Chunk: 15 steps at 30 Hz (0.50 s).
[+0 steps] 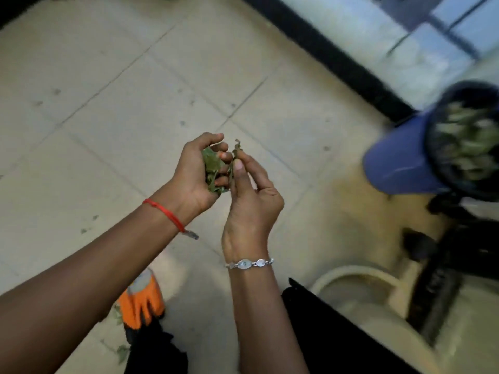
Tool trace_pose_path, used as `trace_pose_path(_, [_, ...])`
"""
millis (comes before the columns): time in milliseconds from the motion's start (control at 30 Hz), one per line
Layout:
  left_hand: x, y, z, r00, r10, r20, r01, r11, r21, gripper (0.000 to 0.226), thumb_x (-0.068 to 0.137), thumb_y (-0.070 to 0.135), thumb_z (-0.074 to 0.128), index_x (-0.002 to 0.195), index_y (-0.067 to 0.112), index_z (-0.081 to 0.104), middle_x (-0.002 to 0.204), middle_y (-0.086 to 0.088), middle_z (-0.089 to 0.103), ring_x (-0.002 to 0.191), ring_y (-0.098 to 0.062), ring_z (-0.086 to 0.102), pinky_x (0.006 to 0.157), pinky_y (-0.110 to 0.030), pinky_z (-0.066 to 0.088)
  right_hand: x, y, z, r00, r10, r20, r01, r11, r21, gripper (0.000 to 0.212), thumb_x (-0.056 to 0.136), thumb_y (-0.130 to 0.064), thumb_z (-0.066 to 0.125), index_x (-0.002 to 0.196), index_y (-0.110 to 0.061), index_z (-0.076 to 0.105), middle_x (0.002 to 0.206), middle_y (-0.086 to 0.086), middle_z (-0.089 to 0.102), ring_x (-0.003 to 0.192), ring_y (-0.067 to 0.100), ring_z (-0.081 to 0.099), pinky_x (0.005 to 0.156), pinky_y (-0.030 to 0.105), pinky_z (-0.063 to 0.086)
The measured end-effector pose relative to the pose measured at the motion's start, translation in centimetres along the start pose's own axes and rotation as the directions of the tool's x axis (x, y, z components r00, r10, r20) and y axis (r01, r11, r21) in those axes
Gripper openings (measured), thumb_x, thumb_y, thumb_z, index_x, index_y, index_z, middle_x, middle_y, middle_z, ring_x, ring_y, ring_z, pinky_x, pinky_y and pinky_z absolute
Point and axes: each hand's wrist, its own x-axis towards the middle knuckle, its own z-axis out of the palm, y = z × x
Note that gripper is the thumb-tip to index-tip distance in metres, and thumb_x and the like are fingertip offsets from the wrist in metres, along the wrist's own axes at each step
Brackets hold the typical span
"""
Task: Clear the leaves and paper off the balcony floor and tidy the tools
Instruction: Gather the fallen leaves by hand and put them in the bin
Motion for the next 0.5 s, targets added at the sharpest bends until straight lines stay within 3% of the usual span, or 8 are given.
trace_pose_path(133, [-2.6,-0.4,12.4,0.992,-0.119,0.041,0.111,0.982,0.154,0.035,0.09,0.025,0.047,0.056,0.017,0.039,0.039,0.009,0.037,0.032,-0.006,0.033,0.032,-0.01,0.021,0.6,-11.0,-1.7,0.97,-0.125,-0.207,0.132,0.991,0.016,0.032,0.082,0.011,0.06,0.074,-0.017,0.073,0.093,0.004,0.071,0.098,0.017,0.066,0.086,0.029,0.053])
trace_pose_path(233, [-2.5,-2.7,21.4,0.972,-0.213,0.105,0.175,0.941,0.29,0.035,0.09,0.025,0.045,0.056,0.018,0.039,0.036,0.009,0.038,0.03,-0.007,0.034,0.032,-0.008,0.021,2.9,-18.3,-4.4,0.923,-0.188,-0.336,0.214,0.976,0.042,0.038,0.082,0.011,0.06,0.068,-0.022,0.074,0.094,0.008,0.071,0.1,0.024,0.066,0.09,0.036,0.052])
trace_pose_path(300, [-1.4,-5.0,27.0,0.959,-0.249,0.137,0.184,0.912,0.365,0.035,0.091,0.026,0.044,0.057,0.018,0.039,0.035,0.008,0.039,0.029,-0.007,0.036,0.033,-0.007,0.023,5.5,-22.3,-7.0,0.882,-0.218,-0.417,0.252,0.968,0.026,0.034,0.083,0.01,0.059,0.074,-0.02,0.072,0.099,0.013,0.07,0.102,0.028,0.065,0.092,0.038,0.052])
trace_pose_path(400, [0.8,-9.0,33.2,0.964,-0.236,0.122,0.167,0.895,0.414,0.034,0.093,0.027,0.045,0.061,0.017,0.044,0.038,0.006,0.048,0.03,-0.009,0.046,0.035,-0.008,0.032,10.1,-26.2,-11.3,0.802,-0.308,-0.512,0.29,0.95,-0.117,0.023,0.084,0.009,0.058,0.086,-0.01,0.071,0.1,0.014,0.068,0.095,0.021,0.064,0.087,0.029,0.052])
trace_pose_path(500, [3.1,-12.4,37.0,0.957,-0.264,0.12,0.201,0.903,0.379,0.038,0.097,0.04,0.041,0.077,0.011,0.055,0.062,-0.006,0.062,0.056,-0.018,0.06,0.05,-0.021,0.048,14.4,-28.1,-15.4,0.75,-0.38,-0.541,0.224,0.916,-0.334,0.019,0.088,0.003,0.056,0.102,0.002,0.069,0.1,0.01,0.067,0.089,0.011,0.061,0.08,0.01,0.049])
